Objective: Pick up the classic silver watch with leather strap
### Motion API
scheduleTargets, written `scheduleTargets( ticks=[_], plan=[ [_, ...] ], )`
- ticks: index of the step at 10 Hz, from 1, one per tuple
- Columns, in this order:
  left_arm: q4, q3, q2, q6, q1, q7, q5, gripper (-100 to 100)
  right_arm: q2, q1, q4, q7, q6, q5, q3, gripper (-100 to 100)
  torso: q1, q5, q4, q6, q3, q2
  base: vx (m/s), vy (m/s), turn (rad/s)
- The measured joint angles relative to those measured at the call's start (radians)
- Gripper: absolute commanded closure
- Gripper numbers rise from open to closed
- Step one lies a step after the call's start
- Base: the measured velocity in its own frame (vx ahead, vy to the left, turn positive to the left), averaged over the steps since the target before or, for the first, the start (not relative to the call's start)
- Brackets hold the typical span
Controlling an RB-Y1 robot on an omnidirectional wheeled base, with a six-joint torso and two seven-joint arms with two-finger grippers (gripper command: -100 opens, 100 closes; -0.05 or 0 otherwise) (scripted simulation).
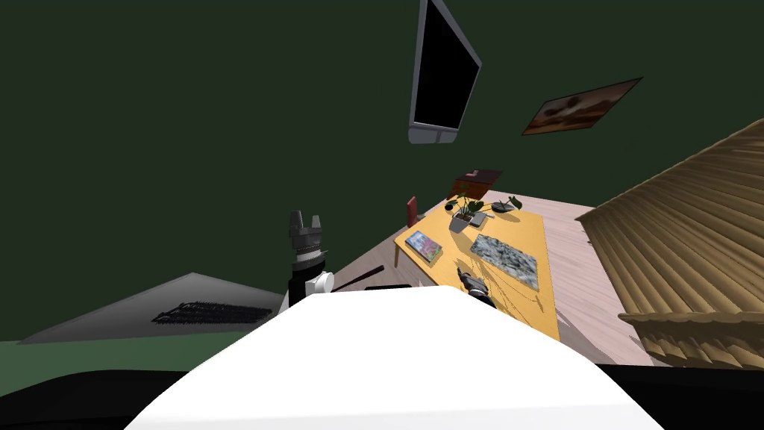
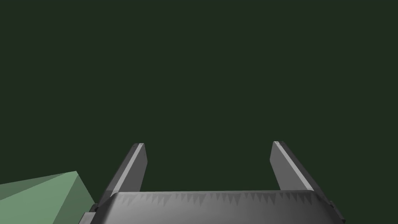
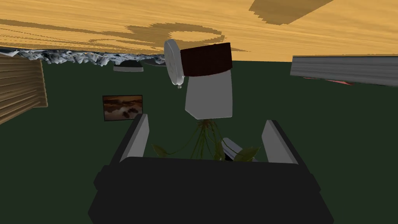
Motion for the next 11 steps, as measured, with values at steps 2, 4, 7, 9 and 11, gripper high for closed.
scheduleTargets(
  ticks=[2, 4, 7, 9, 11],
  plan=[
    [0.000, 0.000, 0.000, 0.000, 0.000, 0.000, 0.000, 0, -0.018, -0.026, 0.084, 0.031, -0.013, 0.001, -0.010, -100, 0.000, 0.000, 0.000, 0.000, 0.000, -0.001, 0.029, 0.000, 0.073],
    [0.000, 0.000, 0.000, 0.000, 0.000, 0.000, 0.000, 0, -0.006, -0.007, 0.049, 0.069, 0.025, 0.002, -0.022, -100, 0.000, 0.000, 0.000, 0.000, 0.000, -0.001, 0.010, 0.000, 0.002],
    [0.000, 0.000, 0.000, 0.000, 0.000, 0.000, 0.000, 0, -0.010, -0.015, 0.111, 0.083, 0.005, 0.003, -0.027, -100, 0.000, 0.000, 0.000, 0.000, 0.000, 0.001, 0.009, -0.001, 0.032],
    [0.000, 0.000, 0.000, 0.000, 0.000, 0.000, 0.000, 0, -0.021, -0.038, 0.175, 0.101, -0.004, 0.004, -0.031, -100, 0.000, 0.000, 0.000, 0.000, 0.000, 0.000, 0.011, -0.003, 0.009],
    [0.000, 0.000, 0.000, 0.000, 0.000, 0.000, 0.000, 0, -0.021, -0.038, 0.176, 0.102, -0.005, 0.004, -0.031, -100, 0.000, 0.000, 0.000, 0.000, 0.000, 0.001, -0.026, -0.019, 0.113]
  ],
)
